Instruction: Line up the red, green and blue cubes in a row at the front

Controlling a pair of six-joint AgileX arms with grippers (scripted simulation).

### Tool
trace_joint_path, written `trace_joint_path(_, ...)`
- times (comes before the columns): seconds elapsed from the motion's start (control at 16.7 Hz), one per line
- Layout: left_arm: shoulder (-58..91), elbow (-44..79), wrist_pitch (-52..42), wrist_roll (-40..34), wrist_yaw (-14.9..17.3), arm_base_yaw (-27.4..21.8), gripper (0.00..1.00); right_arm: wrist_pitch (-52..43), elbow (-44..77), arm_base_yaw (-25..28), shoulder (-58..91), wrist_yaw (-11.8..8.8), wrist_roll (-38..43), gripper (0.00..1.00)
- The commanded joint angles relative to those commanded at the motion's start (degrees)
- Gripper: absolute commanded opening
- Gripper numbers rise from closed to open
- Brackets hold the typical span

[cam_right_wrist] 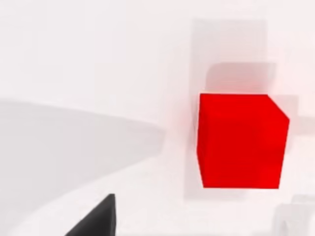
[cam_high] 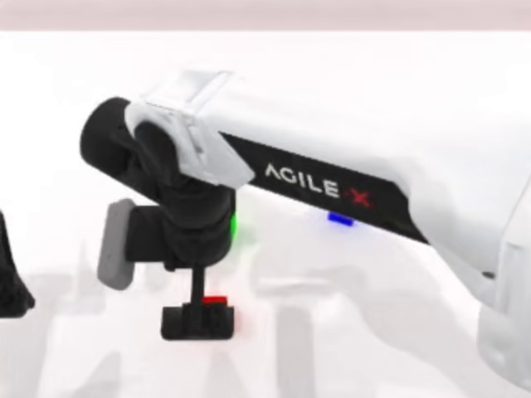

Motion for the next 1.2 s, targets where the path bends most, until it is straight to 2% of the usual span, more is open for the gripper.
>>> trace_joint_path(0.42, 0.0, 0.0, 0.0, 0.0, 0.0, 0.0, 1.0, -2.85, 2.77, -0.16, -0.49, 0.0, -0.07, 1.0)
trace_joint_path(0.66, 5.43, 5.36, -3.24, -1.14, 0.23, -1.8, 1.0, 1.22, -2.09, -2.74, -6.34, -0.55, 1.17, 1.0)
trace_joint_path(0.9, 19.47, 17.95, -11.42, -3.59, 0.4, -5.65, 1.0, 11.05, -15.05, -9.7, -21.72, -1.63, 4.97, 1.0)
trace_joint_path(1.2, 46.48, 39.81, -26.73, -7.65, 0.31, -12.07, 1.0, 28.52, -41.42, -22.86, -53.06, -2.88, 12.9, 1.0)
